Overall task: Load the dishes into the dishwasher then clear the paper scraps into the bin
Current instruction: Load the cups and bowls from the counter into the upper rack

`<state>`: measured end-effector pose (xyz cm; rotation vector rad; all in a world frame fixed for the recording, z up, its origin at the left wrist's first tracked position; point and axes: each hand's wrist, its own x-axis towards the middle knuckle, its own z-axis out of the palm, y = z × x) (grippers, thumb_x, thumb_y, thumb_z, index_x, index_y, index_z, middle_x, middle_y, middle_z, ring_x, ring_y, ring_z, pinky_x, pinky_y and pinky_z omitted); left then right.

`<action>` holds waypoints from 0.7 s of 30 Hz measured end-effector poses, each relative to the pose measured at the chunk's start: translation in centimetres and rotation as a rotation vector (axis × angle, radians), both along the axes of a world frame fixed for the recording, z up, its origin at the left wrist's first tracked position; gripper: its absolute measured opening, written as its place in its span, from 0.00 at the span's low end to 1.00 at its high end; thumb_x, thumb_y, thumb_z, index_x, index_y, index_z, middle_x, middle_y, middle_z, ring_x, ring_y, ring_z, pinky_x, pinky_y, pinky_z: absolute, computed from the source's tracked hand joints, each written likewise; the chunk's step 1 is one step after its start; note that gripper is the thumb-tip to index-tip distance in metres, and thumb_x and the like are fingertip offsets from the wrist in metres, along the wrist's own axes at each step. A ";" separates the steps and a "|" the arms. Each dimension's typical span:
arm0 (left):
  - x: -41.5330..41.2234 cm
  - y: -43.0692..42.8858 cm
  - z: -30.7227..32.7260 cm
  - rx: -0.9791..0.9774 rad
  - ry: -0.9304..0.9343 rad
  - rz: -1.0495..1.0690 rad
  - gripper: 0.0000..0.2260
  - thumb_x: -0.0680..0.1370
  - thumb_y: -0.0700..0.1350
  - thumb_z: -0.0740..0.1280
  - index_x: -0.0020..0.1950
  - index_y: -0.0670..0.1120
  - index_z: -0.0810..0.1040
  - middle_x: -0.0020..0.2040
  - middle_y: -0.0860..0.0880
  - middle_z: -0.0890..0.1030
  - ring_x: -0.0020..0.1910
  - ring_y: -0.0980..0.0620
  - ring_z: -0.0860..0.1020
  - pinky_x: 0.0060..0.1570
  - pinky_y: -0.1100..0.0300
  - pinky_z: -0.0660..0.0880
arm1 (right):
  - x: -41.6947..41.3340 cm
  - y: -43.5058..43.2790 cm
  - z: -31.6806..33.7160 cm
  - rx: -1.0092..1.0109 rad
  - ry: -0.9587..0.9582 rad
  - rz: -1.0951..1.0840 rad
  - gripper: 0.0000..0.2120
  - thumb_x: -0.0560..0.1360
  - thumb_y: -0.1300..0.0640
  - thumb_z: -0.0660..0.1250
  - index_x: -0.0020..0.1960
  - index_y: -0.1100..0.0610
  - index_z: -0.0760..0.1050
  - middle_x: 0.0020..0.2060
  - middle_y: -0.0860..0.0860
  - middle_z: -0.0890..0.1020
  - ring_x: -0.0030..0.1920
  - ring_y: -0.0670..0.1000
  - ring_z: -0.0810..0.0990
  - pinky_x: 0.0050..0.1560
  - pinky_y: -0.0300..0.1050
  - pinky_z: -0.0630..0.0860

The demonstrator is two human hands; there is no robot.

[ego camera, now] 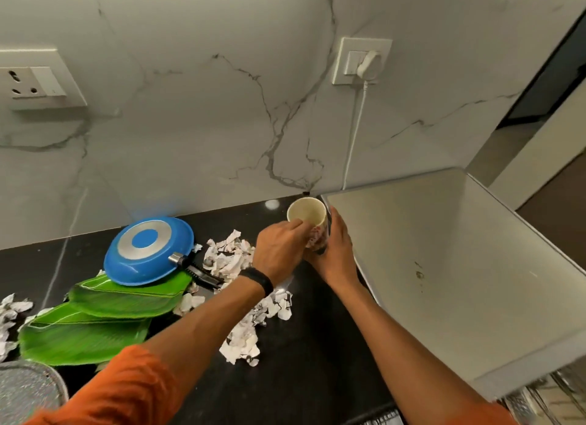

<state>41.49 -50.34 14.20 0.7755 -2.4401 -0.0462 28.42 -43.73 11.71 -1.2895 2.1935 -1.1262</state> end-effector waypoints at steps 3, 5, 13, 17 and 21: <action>-1.6 2.5 -0.7 0.044 0.091 -0.086 0.12 0.74 0.39 0.75 0.57 0.46 0.82 0.45 0.46 0.85 0.39 0.44 0.82 0.35 0.50 0.81 | -1.9 2.4 -0.5 -0.019 0.007 -0.071 0.47 0.71 0.47 0.79 0.81 0.49 0.54 0.78 0.52 0.65 0.76 0.57 0.66 0.72 0.62 0.70; -2.7 3.8 -1.4 0.090 0.118 -0.122 0.12 0.76 0.39 0.74 0.58 0.47 0.82 0.48 0.47 0.85 0.42 0.45 0.83 0.37 0.50 0.81 | -3.0 4.4 -1.0 -0.032 0.013 -0.107 0.45 0.71 0.44 0.78 0.79 0.46 0.56 0.75 0.50 0.68 0.73 0.54 0.70 0.69 0.59 0.74; -8.1 10.0 -3.0 0.444 0.193 -0.308 0.12 0.81 0.45 0.69 0.65 0.51 0.80 0.56 0.56 0.83 0.49 0.55 0.81 0.48 0.65 0.77 | -8.0 14.7 -1.7 -0.038 0.068 -0.264 0.45 0.65 0.40 0.81 0.74 0.47 0.61 0.66 0.48 0.68 0.57 0.48 0.76 0.46 0.35 0.77; -11.5 14.6 -3.6 0.439 0.182 -0.360 0.19 0.82 0.44 0.67 0.73 0.52 0.73 0.65 0.55 0.77 0.54 0.56 0.77 0.53 0.57 0.80 | -10.6 21.0 -2.3 -0.020 0.162 -0.340 0.45 0.63 0.43 0.81 0.74 0.50 0.64 0.64 0.50 0.70 0.58 0.53 0.75 0.54 0.52 0.80; -15.6 20.6 -4.1 0.098 -0.011 -0.474 0.34 0.74 0.38 0.70 0.78 0.53 0.65 0.76 0.49 0.69 0.68 0.43 0.70 0.62 0.47 0.72 | -13.4 28.2 -2.6 -0.030 0.143 -0.408 0.46 0.63 0.46 0.81 0.75 0.50 0.64 0.64 0.52 0.72 0.61 0.54 0.71 0.59 0.55 0.75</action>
